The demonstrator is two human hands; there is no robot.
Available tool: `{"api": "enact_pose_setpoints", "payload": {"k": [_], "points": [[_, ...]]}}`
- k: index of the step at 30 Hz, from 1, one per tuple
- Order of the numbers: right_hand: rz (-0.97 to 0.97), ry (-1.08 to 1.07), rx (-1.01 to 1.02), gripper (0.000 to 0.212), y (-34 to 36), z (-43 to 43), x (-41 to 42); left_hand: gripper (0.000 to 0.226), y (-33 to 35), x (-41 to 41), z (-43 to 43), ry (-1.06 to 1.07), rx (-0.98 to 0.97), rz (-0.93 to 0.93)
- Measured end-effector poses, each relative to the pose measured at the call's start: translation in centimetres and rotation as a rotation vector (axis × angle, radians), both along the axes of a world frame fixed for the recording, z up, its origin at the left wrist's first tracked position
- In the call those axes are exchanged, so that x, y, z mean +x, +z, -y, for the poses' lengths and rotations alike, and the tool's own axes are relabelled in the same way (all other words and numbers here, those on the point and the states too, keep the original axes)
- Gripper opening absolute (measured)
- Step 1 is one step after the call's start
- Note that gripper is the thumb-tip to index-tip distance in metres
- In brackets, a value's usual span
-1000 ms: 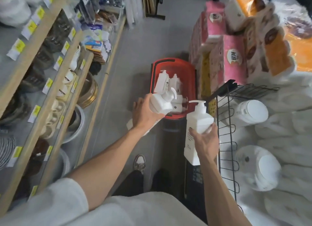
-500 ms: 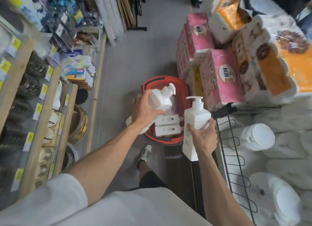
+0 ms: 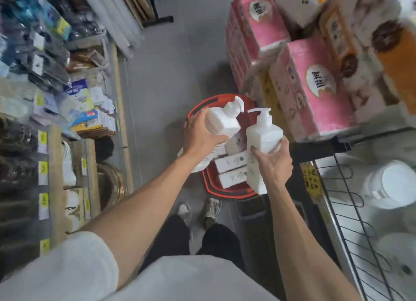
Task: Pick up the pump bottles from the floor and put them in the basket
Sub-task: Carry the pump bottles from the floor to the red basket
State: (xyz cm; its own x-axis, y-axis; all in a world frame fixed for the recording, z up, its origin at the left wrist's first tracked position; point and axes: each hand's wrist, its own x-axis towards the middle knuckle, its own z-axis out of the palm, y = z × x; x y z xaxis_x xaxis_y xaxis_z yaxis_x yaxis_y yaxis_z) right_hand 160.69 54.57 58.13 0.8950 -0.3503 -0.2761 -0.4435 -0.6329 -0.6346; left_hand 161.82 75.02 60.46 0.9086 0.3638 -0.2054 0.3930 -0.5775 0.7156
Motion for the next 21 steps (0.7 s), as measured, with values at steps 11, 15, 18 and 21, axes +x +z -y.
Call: {"api": "enact_pose_setpoints", "payload": {"k": [11,15,18,21], "points": [[-0.024,-0.088,-0.084,0.078,-8.7,-1.9,4.4,0.093,-10.5,6.0,-1.9,-0.072,-0.114,-0.113],[0.000,-0.069,-0.097,0.076,-11.9,-1.8,6.0,0.093,-14.7,7.6,-1.9,0.006,-0.211,-0.129],[-0.002,-0.034,-0.105,0.073,-14.1,-1.4,7.7,0.088,-17.0,8.6,-1.7,0.062,-0.289,-0.134],[-0.014,0.021,-0.139,0.077,-16.2,-1.3,9.8,0.083,-19.7,9.6,-1.5,0.115,-0.334,-0.153]]}}
